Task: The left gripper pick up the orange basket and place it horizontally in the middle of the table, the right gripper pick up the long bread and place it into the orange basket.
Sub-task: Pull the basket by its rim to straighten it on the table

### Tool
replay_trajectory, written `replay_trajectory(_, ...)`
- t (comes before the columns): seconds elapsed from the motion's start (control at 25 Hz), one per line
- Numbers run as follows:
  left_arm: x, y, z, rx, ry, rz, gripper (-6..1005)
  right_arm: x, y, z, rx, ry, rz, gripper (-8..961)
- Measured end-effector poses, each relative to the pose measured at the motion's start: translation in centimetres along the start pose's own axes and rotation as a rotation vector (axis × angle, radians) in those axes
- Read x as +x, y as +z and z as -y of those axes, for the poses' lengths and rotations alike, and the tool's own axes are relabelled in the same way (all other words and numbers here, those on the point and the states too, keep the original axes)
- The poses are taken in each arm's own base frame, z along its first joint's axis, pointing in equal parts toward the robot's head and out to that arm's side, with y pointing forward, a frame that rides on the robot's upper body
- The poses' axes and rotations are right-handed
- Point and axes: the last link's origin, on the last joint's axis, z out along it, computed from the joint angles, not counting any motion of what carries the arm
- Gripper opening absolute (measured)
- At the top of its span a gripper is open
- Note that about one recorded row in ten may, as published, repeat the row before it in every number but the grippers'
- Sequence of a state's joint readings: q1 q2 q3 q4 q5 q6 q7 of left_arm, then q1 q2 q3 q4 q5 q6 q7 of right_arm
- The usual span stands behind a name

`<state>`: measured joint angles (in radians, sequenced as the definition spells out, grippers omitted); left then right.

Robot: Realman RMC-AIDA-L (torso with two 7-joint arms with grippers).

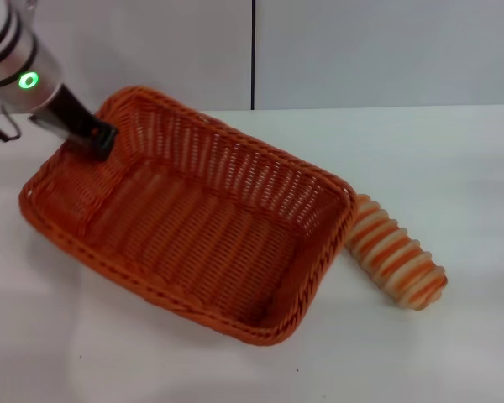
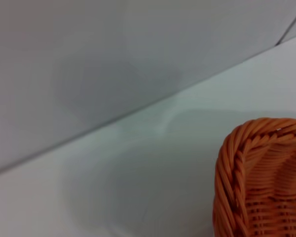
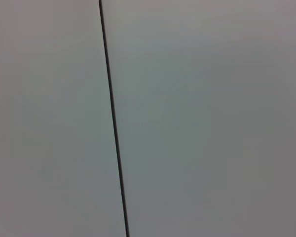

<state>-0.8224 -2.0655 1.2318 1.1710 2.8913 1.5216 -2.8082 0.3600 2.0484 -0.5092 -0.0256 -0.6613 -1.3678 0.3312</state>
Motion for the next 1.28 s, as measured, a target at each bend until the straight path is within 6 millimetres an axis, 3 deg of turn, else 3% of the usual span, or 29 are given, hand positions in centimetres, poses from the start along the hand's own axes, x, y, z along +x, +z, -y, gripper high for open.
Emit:
replay_trajectory(0.04,-1.4,0.2,1.3,-0.021,-0.077,0.030,142,0.0,0.1,-0.1,-0.002,0.001,0.000,587)
replay_trajectory(0.16,-3.7,-0.1,2.7,-0.034,-0.157,0.052,135,-0.1,0.7,-0.6,-0.026,0.004,0.003,586)
replay_trajectory(0.44,-5.6,-1.3,3.4,-0.018,-0.218,0.048,131,-0.1,1.3,-1.6,-0.069,0.011,0.002,586)
replay_trajectory(0.64,-6.0,-1.6,3.5,-0.031,-0.266,0.036,129,-0.2,1.4,-1.8,-0.077,0.013,0.003,586)
replay_trajectory(0.76,-5.4,-1.5,3.5,-0.177,-0.355,-0.057,127,-0.2,1.5,-1.8,-0.078,0.014,0.004,586)
replay_trajectory(0.88,-4.9,-1.5,3.6,-0.195,-0.368,-0.086,126,-0.2,1.5,-1.8,-0.078,0.014,0.005,586)
replay_trajectory(1.28,-5.8,-1.2,4.8,-0.088,-0.363,-0.028,126,-0.1,1.2,-1.8,-0.074,0.027,0.001,585)
